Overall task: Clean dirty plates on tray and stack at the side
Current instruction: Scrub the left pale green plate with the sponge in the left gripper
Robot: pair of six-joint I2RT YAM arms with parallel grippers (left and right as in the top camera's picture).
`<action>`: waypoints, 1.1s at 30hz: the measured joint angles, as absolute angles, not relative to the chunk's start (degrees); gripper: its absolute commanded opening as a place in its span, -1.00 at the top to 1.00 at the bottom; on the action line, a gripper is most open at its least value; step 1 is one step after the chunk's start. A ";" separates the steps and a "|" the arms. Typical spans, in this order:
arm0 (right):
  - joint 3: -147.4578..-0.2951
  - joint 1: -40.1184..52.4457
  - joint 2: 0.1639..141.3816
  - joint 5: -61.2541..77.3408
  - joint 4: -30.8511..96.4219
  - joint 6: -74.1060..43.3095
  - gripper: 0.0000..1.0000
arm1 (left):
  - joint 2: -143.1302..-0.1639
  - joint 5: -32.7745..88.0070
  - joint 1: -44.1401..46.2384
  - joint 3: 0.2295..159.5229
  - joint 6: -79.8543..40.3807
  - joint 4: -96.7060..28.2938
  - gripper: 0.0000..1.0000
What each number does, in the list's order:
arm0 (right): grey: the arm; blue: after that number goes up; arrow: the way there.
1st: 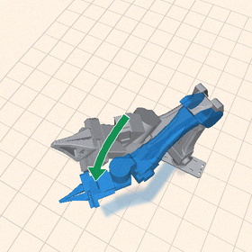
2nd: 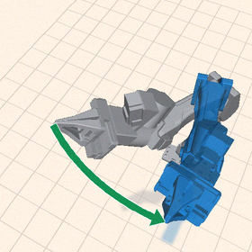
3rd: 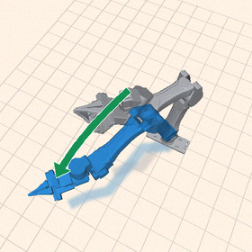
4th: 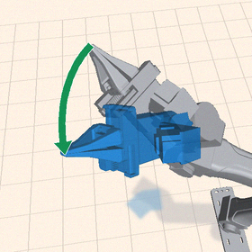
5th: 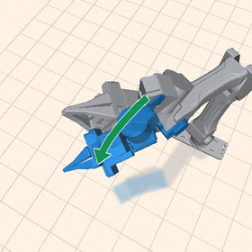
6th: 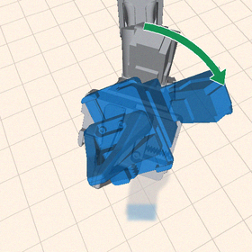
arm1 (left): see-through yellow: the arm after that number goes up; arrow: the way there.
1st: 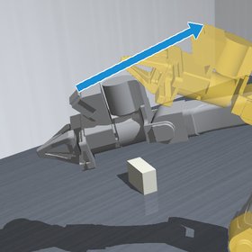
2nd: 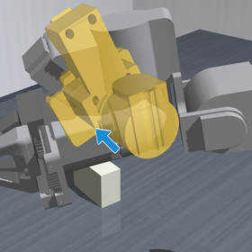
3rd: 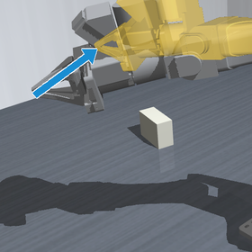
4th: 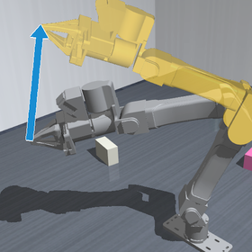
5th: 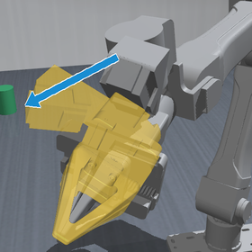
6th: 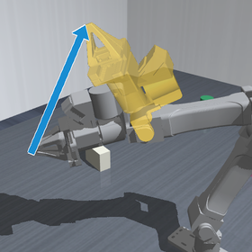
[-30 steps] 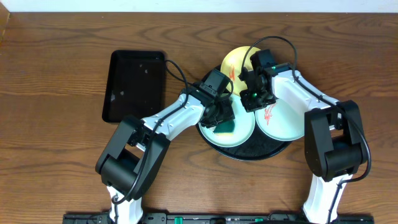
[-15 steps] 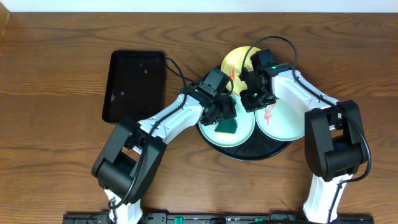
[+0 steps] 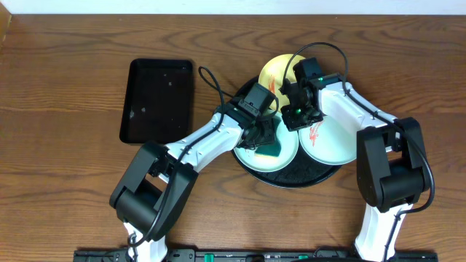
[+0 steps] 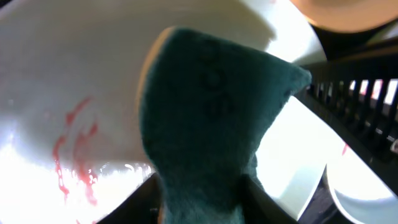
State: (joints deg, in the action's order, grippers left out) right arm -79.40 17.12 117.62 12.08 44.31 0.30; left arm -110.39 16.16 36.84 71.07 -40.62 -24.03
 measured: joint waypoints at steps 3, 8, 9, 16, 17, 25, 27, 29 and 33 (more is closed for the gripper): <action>-79.40 17.12 117.62 12.08 44.34 0.30 0.81 | -110.43 16.21 36.84 71.09 -39.99 -24.08 0.63; -79.40 17.12 117.62 12.10 44.36 0.30 0.82 | -110.43 14.17 36.86 71.16 -39.81 -26.61 0.63; -79.40 17.12 117.62 12.10 44.36 0.30 0.82 | -110.43 13.76 36.86 71.16 -39.81 -26.98 0.63; -79.40 17.12 117.62 12.16 44.53 0.27 0.85 | -110.43 12.93 36.86 70.46 -38.81 -26.92 0.72; -79.40 17.12 117.62 12.16 44.53 0.30 0.85 | -110.43 12.62 36.80 70.24 -38.52 -26.83 0.78; -79.44 17.12 117.62 13.34 45.41 0.27 0.98 | -110.26 4.97 36.69 70.11 -36.97 -27.90 0.85; -79.46 17.17 117.62 13.98 45.69 0.16 0.98 | -109.93 1.87 36.42 70.11 -36.95 -28.62 0.85; -79.48 17.17 117.62 14.48 45.82 0.01 0.98 | -109.54 -1.48 36.16 70.08 -36.88 -29.21 0.85; -79.48 17.17 117.62 14.68 45.89 -0.38 0.98 | -108.07 -8.56 35.35 69.76 -36.58 -30.37 0.85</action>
